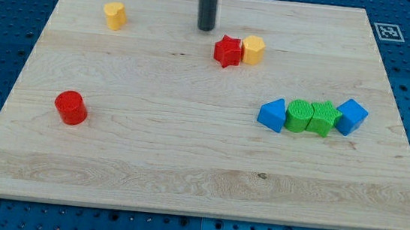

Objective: Keep yellow heart on left side of red star

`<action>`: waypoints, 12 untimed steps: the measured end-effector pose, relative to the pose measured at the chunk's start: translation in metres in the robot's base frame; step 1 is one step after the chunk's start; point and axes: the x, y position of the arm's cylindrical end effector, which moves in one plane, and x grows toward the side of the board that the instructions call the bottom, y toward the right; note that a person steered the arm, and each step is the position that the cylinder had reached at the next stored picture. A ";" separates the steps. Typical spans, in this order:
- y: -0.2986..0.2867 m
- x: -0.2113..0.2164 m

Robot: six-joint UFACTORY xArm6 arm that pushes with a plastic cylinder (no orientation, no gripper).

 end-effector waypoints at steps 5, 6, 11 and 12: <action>-0.122 0.011; -0.044 0.035; -0.046 0.064; -0.046 0.064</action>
